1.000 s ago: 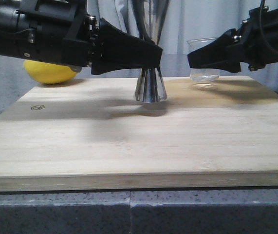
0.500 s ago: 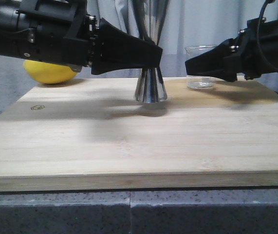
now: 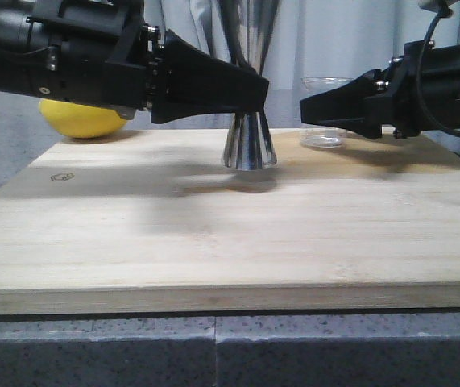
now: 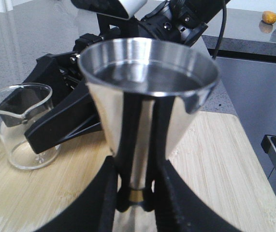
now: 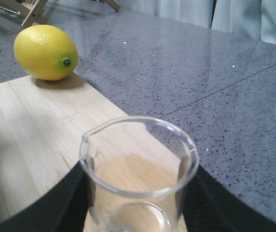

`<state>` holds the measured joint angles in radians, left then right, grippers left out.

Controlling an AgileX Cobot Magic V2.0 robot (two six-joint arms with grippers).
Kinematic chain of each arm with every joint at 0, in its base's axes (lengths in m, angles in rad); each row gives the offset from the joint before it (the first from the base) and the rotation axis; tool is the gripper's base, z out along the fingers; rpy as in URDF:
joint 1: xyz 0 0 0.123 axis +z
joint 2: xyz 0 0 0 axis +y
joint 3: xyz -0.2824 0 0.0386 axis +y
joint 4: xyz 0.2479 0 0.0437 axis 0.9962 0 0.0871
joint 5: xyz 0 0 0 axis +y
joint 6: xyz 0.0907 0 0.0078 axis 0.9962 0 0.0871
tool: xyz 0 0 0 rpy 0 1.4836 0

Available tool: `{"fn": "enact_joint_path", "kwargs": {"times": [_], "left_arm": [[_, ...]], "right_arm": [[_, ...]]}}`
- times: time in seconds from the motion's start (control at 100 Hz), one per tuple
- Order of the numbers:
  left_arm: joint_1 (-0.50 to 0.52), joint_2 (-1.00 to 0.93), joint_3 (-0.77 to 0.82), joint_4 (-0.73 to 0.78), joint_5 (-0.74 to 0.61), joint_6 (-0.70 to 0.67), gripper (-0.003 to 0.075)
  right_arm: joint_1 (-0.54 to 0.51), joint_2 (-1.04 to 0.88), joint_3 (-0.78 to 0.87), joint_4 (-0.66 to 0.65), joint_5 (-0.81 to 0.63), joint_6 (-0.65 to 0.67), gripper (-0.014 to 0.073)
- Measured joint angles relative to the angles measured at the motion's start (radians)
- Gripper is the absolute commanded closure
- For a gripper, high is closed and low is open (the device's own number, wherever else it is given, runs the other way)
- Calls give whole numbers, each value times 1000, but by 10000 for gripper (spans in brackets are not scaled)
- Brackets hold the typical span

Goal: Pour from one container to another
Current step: 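Open the right gripper and withdraw it from the beaker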

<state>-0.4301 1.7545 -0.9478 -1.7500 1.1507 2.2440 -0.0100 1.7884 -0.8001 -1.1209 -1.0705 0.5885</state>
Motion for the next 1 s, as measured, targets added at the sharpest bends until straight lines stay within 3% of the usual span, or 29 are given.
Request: {"fn": "enact_joint_path", "kwargs": {"times": [0.4, 0.66, 1.0], "left_arm": [[0, 0, 0, 0, 0, -1, 713], [0, 0, 0, 0, 0, -2, 713], [0, 0, 0, 0, 0, -2, 713]], "right_arm": [[0, 2, 0, 12, 9, -6, 392], [0, 2, 0, 12, 14, -6, 199], [0, 17, 0, 8, 67, -6, 94]]}}
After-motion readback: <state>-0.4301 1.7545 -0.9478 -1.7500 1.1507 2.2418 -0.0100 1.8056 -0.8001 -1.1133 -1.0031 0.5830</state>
